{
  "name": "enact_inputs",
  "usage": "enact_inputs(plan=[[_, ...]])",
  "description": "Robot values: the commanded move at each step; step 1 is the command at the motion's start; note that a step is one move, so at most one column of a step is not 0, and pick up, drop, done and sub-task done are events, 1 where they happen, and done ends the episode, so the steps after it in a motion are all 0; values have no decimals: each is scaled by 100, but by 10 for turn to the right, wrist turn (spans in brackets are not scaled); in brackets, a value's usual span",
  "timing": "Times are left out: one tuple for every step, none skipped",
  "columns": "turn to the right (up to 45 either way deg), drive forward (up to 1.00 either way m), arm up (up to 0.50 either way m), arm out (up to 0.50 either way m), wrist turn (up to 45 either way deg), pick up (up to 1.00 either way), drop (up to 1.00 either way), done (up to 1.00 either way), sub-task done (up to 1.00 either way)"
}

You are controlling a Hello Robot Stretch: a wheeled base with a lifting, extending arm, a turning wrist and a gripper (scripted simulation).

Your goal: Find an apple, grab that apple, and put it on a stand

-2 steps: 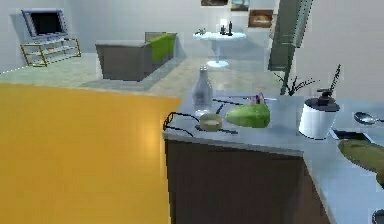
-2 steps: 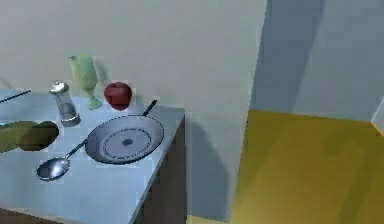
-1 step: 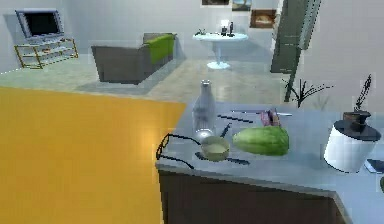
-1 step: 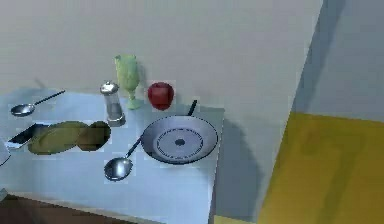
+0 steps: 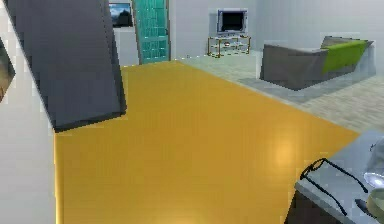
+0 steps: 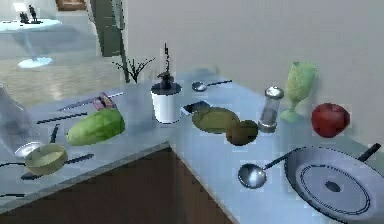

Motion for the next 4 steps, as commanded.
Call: enact_inputs(plan=[[-300,0,0,0,0,0,0,0,0],[0,5,0,0,0,0,0,0,0],[-450,0,0,0,0,0,0,0,0],[-420,0,0,0,0,0,0,0,0]])
